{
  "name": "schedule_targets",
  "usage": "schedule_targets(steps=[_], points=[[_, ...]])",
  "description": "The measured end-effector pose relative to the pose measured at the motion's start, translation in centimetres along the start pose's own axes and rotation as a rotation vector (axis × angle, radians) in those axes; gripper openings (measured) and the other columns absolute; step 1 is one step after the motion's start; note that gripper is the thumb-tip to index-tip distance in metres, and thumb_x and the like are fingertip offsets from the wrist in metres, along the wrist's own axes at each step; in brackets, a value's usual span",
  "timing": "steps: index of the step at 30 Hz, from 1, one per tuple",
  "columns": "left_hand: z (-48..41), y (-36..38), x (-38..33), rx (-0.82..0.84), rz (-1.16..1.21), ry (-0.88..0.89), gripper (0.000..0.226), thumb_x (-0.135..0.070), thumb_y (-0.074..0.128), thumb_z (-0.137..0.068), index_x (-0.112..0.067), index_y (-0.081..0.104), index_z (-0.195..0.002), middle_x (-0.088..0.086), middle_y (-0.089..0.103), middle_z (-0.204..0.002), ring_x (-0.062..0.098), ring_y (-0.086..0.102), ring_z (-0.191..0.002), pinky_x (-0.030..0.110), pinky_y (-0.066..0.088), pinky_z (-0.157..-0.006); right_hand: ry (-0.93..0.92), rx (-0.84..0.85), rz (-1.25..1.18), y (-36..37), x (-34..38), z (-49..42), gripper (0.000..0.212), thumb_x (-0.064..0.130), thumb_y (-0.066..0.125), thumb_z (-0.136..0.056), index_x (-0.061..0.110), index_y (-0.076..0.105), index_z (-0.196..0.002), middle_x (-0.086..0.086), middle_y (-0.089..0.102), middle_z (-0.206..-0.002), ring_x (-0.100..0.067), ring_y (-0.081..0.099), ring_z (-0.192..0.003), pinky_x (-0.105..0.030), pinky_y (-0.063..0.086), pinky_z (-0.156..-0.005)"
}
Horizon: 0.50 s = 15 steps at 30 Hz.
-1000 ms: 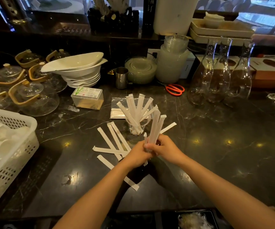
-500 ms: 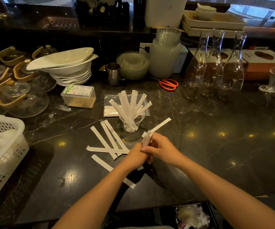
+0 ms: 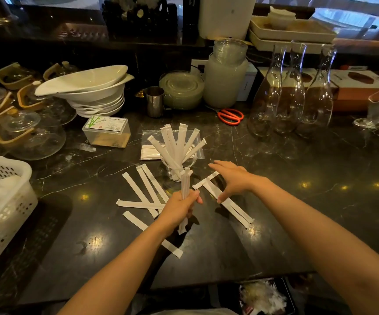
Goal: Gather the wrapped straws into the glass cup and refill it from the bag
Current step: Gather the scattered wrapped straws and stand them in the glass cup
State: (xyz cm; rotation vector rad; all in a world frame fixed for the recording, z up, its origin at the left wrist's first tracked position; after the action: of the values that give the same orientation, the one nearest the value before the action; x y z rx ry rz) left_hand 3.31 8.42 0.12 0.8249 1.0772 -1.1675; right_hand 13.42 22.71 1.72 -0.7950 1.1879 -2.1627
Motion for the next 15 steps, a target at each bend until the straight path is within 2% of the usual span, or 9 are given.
schedule_targets(steps=[3,7,10,15], points=[[0.2,-0.3,0.2,-0.01,0.005,-0.014,0.033,-0.03,0.042,-0.091,-0.017,0.058,-0.065,0.0,0.036,-0.055,0.01,0.035,-0.053,0.022,0.036,-0.056,0.036,0.115,0.051,1.5,-0.6,-1.4,0.11,0.037,0.077,-0.064,0.022,0.003,-0.144,-0.003,-0.002,-0.157,-0.024,-0.004,-0.143,-0.051,0.006,-0.115],[0.4,-0.7,0.6,-0.025,0.005,-0.033,0.033,-0.028,0.042,-0.091,-0.016,0.058,-0.064,-0.001,0.035,-0.053,0.01,0.034,-0.051,0.022,0.035,-0.055,0.033,0.162,0.061,2.4,-0.1,-2.5,0.104,0.037,0.075,-0.067,0.019,0.008,-0.144,-0.007,0.002,-0.157,-0.027,0.001,-0.143,-0.051,0.01,-0.116],[0.5,-0.8,0.8,-0.025,0.005,-0.032,0.034,-0.026,0.043,-0.092,-0.016,0.057,-0.063,-0.002,0.034,-0.051,0.01,0.033,-0.049,0.022,0.035,-0.054,0.048,0.115,0.105,2.1,-0.1,-2.4,0.095,0.037,0.075,-0.066,0.021,0.019,-0.142,-0.008,0.015,-0.154,-0.03,0.016,-0.14,-0.05,0.022,-0.112],[0.3,-0.3,0.9,-0.01,-0.018,-0.048,0.033,-0.028,0.043,-0.091,-0.016,0.058,-0.065,-0.001,0.036,-0.053,0.009,0.034,-0.05,0.023,0.035,-0.055,0.06,0.046,0.259,1.9,-0.2,-1.5,0.07,0.034,0.071,-0.07,0.014,0.037,-0.128,-0.011,0.042,-0.131,-0.03,0.043,-0.119,-0.041,0.038,-0.092]])
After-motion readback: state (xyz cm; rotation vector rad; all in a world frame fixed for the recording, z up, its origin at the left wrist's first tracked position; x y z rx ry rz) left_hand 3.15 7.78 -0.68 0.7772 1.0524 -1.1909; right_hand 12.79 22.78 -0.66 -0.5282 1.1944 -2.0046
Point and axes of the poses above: each hand's wrist, its own z-axis away from the middle knuckle, its own y-axis out of the palm, x = y × z, the point moved 4 cm from there along -z, towards the middle knuckle
